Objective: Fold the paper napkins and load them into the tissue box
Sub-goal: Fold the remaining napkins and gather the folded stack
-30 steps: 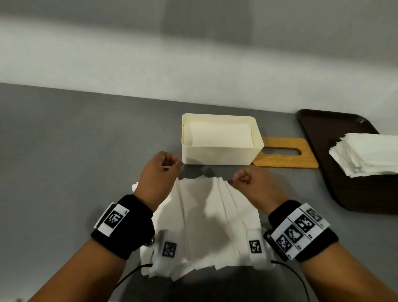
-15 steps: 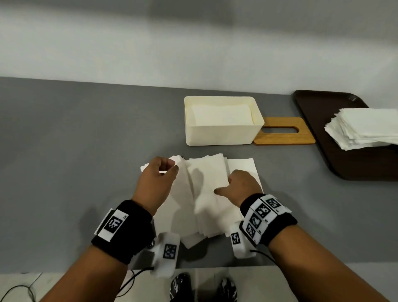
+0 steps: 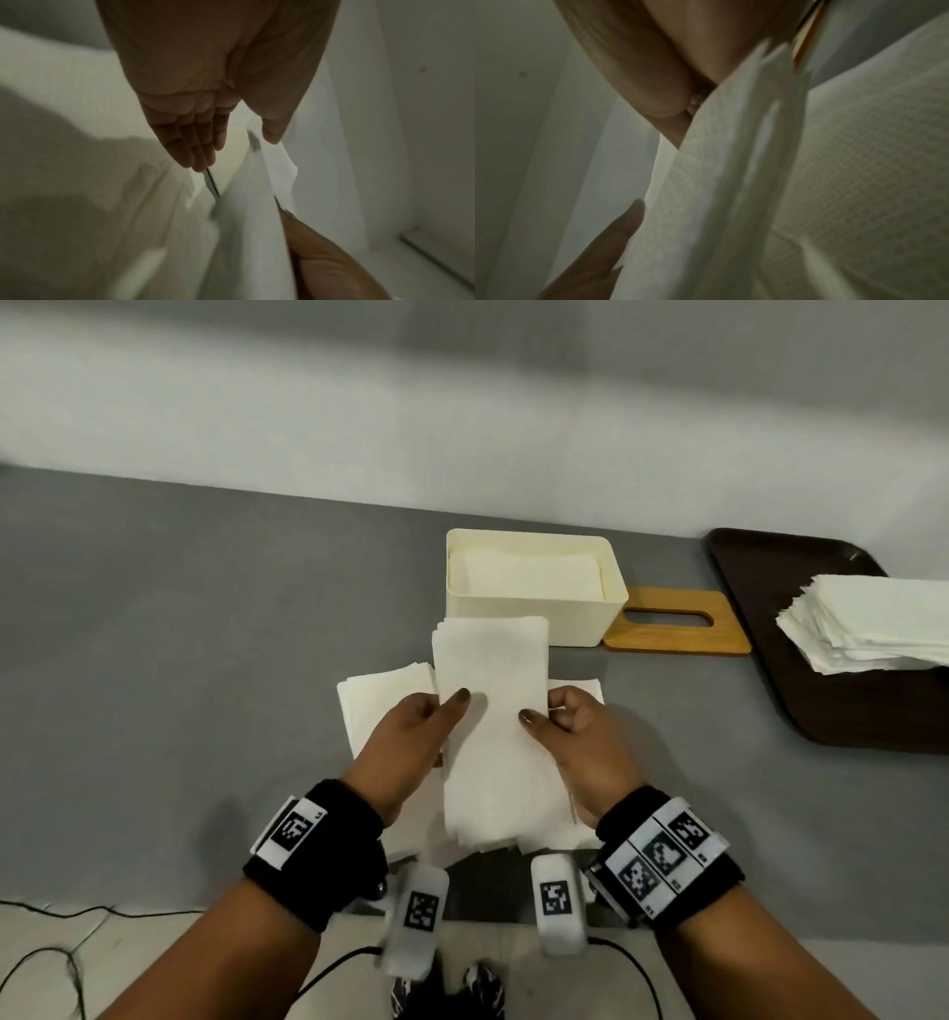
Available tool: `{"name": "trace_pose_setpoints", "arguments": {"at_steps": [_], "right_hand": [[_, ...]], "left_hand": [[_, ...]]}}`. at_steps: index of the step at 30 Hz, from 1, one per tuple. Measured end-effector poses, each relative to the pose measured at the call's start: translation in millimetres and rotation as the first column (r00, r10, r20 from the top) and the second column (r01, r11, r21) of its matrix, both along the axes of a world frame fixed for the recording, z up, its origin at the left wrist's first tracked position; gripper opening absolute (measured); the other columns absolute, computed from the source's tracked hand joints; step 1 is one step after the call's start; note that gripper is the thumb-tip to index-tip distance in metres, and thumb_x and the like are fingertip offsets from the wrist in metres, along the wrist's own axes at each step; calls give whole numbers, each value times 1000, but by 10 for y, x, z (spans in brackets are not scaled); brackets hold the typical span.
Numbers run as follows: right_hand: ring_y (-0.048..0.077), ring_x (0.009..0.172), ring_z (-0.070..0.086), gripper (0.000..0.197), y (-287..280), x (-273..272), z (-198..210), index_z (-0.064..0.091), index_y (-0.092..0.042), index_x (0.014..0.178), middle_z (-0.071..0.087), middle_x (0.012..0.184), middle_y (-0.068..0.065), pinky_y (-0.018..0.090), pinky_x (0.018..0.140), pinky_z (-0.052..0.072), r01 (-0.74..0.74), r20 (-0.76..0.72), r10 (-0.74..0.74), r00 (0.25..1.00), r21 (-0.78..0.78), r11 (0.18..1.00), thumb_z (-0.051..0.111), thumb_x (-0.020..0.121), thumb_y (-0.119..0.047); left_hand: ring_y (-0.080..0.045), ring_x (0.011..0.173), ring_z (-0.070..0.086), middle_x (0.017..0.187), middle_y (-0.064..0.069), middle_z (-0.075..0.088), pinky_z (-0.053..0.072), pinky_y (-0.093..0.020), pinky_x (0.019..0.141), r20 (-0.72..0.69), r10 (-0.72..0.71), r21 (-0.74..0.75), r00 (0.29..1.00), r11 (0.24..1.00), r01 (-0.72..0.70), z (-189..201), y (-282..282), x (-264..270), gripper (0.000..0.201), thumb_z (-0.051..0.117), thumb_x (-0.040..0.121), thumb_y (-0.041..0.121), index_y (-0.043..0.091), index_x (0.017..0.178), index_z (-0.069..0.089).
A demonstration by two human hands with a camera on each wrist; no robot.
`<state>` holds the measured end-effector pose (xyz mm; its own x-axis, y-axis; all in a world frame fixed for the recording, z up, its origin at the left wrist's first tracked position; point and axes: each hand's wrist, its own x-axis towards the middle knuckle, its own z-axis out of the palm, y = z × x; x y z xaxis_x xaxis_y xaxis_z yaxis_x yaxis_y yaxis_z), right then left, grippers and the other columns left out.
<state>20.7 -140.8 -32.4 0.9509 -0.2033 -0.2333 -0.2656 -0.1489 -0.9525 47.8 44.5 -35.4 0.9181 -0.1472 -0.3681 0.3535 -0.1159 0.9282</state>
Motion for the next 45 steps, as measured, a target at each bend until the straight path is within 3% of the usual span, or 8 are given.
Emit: {"name": "trace_pose_setpoints", "arguments": {"at_steps": [7, 11, 15, 20, 27, 32, 40, 45], "right_hand": [[18, 79, 66, 9, -230, 113, -136, 59, -21, 86, 67, 92, 3, 35, 75, 55, -31, -61, 15, 998, -263, 964, 59, 95, -23], [26, 100, 65, 34, -480, 208, -277, 59, -15, 113, 67, 109, 5, 41, 91, 53, -193, -282, 16, 959, -611, 768, 66, 87, -38], [27, 88, 63, 53, -398, 251, -140, 54, -13, 98, 63, 94, 7, 33, 71, 48, -386, -396, 94, 913, -767, 513, 70, 76, -58], [25, 83, 63, 48, -344, 284, -63, 58, -14, 98, 66, 98, 4, 29, 66, 43, -475, -466, 146, 873, -739, 478, 70, 76, -55], [24, 98, 58, 12, -284, 228, -68, 59, -15, 98, 63, 101, 3, 27, 79, 37, -239, -244, 110, 964, -605, 760, 63, 91, -24], [23, 93, 68, 2, -244, 78, 184, 65, -18, 93, 73, 97, 1, 38, 84, 53, 33, 77, -18, 997, -202, 979, 64, 92, -18], [27, 95, 71, 3, 322, -3, 151, 69, -18, 88, 76, 96, 5, 49, 92, 55, 70, 78, -79, 994, 107, 992, 70, 87, -20], [25, 87, 70, 6, 597, -40, -3, 66, -14, 85, 75, 89, 5, 45, 85, 57, 193, 55, -193, 980, 12, 981, 69, 88, -19]], "left_hand": [[-25, 100, 69, 106, -1, 74, 56, -41, 88, 53, 124, -66, 991, 991, -120, 40, -105, -92, 19, 53, 100, 20, 17, 113, 67], [-24, 98, 69, 108, -2, 73, 56, -40, 84, 63, 151, -37, 987, 988, -149, 69, 77, -79, 20, 50, 101, 15, 21, 112, 66], [-29, 103, 68, 114, -7, 72, 54, -43, 91, 39, 225, -18, 973, 974, -225, 52, 213, -85, 25, 53, 99, 16, 14, 123, 62], [-21, 84, 69, 110, -12, 71, 53, -33, 73, 34, 271, -45, 962, 962, -269, 58, 278, -98, 28, 52, 100, 14, 3, 124, 61], [-16, 80, 72, 99, -3, 76, 53, -31, 68, -10, 237, -92, 972, 967, -237, 79, 351, -86, 26, 49, 101, 27, 14, 116, 65], [-22, 117, 58, 127, 1, 63, 43, -44, 106, -50, 196, -60, 979, 978, -199, 103, 335, -25, 38, 42, 101, 47, 24, 126, 57], [-29, 113, 62, 119, 6, 66, 52, -15, 82, -76, -10, -168, 997, 986, -3, 241, 238, 45, 49, 37, 104, 43, 11, 136, 55], [-20, 109, 68, 115, 0, 74, 48, -45, 104, -146, 31, -281, 989, 957, -72, 202, 238, 82, 54, 32, 98, 60, 24, 120, 65]]}}
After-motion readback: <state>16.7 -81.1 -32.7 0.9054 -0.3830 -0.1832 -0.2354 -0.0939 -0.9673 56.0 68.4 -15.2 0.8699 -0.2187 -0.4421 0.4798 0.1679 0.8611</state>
